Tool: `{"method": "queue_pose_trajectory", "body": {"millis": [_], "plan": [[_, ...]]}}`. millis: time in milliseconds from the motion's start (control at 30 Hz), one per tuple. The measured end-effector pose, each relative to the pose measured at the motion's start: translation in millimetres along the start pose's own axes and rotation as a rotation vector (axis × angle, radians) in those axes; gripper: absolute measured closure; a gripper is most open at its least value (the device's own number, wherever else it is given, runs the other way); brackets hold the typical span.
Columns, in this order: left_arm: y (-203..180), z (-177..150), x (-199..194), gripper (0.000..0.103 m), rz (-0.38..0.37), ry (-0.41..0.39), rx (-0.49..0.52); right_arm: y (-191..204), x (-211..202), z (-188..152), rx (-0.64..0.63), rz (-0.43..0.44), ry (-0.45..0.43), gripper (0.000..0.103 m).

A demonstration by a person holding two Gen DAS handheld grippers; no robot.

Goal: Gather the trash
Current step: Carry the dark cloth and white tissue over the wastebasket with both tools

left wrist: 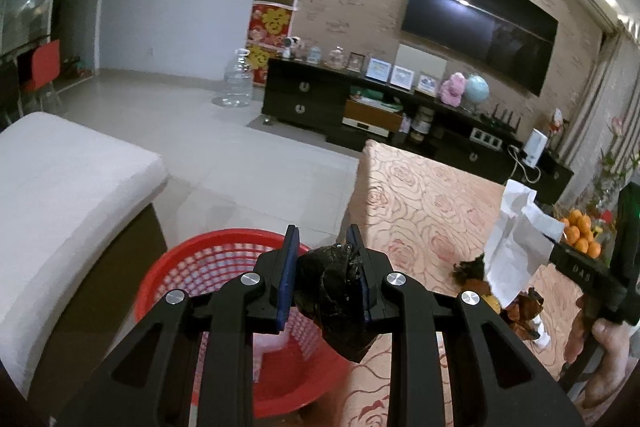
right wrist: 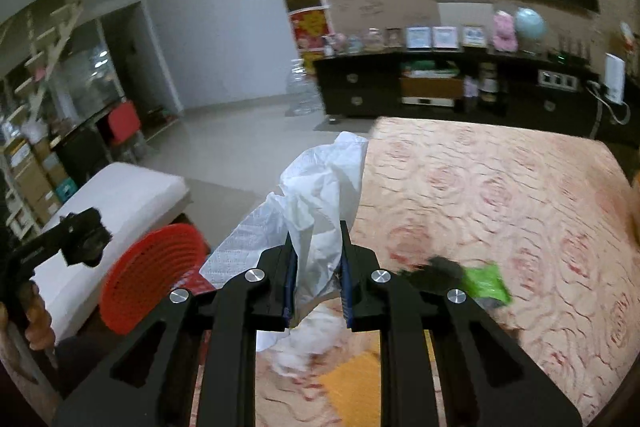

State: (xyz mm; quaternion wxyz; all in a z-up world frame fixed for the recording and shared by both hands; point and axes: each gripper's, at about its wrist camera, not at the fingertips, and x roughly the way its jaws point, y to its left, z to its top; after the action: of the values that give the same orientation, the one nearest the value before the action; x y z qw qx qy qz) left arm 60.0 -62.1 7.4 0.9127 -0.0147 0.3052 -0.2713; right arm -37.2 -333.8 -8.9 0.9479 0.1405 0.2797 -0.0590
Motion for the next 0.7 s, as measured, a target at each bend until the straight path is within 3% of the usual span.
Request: {"method": "queue_pose_trajectory", "body": {"millis": [267, 567, 700], "plan": [[27.6, 2.5, -8.2, 0.08, 0.056, 0.002, -0.055, 56.7, 30.4, 5.1, -0.096, 0.095, 0.056, 0.085], [46.8, -6.8, 1.3, 0.08, 0.209, 0.006, -0.048, 119.2, 67.0, 10.5, -0.197, 0.193, 0.108, 0.085], [55.2, -11.3, 8.1, 0.079, 0.241, 0.014, -0.042, 138.8, 80.9, 3.7, -0.229, 0.227, 0.135, 0.085]]}}
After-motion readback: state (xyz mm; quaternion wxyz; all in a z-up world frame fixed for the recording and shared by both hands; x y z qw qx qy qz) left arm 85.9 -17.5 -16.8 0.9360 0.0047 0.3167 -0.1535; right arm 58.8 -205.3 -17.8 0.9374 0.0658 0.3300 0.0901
